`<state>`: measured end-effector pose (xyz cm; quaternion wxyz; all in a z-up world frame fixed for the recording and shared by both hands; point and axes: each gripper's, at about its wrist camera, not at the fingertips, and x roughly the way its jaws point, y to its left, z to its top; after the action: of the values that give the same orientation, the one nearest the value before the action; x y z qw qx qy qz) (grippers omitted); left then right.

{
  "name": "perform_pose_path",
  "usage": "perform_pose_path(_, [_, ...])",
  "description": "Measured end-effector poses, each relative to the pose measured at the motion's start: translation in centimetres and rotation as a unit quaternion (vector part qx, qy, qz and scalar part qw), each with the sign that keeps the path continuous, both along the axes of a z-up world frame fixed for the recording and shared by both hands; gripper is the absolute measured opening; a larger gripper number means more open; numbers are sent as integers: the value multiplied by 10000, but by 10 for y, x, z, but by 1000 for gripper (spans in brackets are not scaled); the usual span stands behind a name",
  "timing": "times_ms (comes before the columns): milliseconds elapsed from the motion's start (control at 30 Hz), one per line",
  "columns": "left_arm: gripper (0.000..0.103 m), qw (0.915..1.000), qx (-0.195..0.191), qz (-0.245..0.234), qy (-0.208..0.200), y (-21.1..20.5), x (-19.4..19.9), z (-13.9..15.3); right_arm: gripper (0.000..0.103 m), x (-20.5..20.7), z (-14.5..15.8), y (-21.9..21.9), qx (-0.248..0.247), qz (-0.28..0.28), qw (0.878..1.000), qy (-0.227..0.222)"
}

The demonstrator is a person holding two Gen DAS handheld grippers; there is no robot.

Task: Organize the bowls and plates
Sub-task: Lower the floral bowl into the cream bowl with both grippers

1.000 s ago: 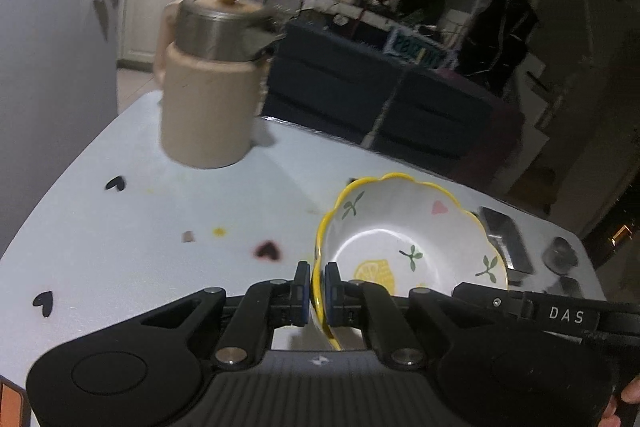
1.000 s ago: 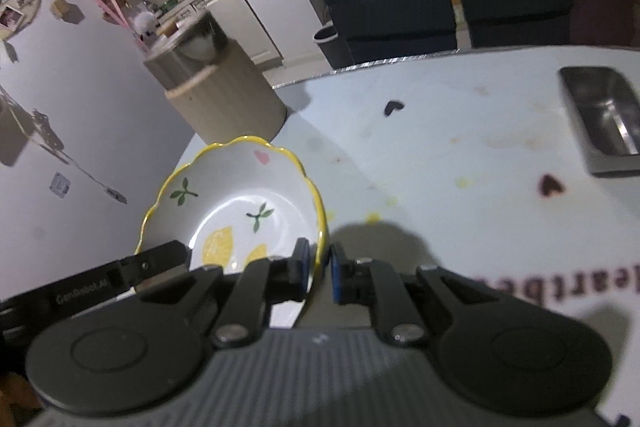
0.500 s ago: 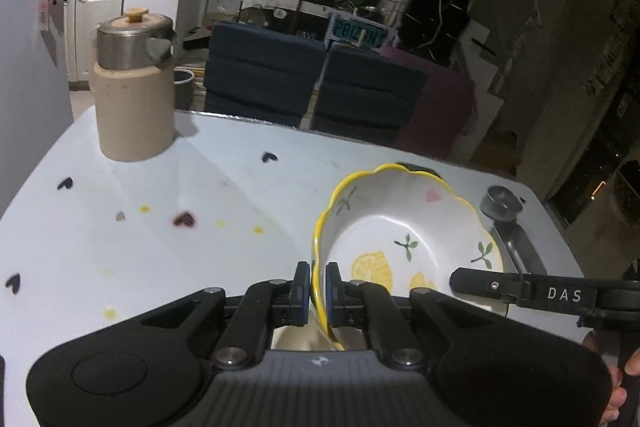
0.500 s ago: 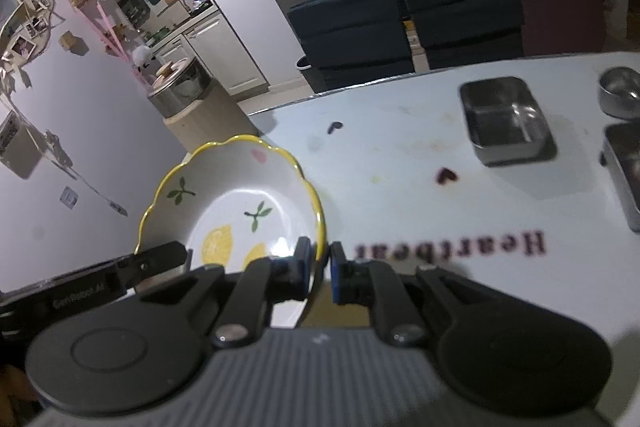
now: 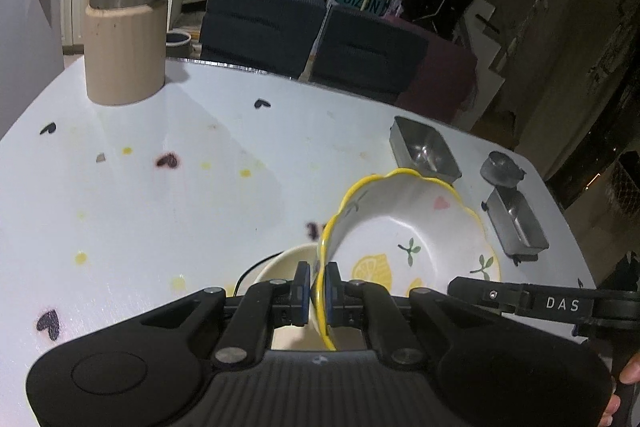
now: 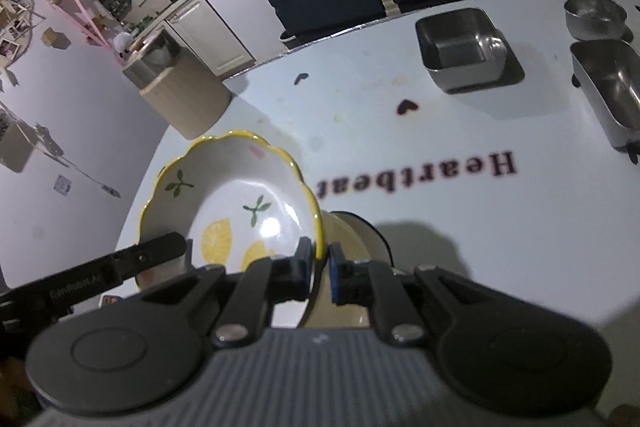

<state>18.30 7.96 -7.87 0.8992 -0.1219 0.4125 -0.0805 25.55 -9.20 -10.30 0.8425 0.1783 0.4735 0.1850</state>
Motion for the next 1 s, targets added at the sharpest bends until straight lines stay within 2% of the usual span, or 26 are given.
perform_pose_path(267, [7,9996,125,-55,242,-1,6,-15,10,-3,-11,0,-104,-75,9994,307])
perform_pose_path(433, [7,9984,162,-56,540,1,8,-28,9,-7,-19,4,-249,-6,9986,467])
perform_pose_path(1000, [7,9959,415,-79,802,5,8,-41,9,-6,-31,16,-530,169,9961,689])
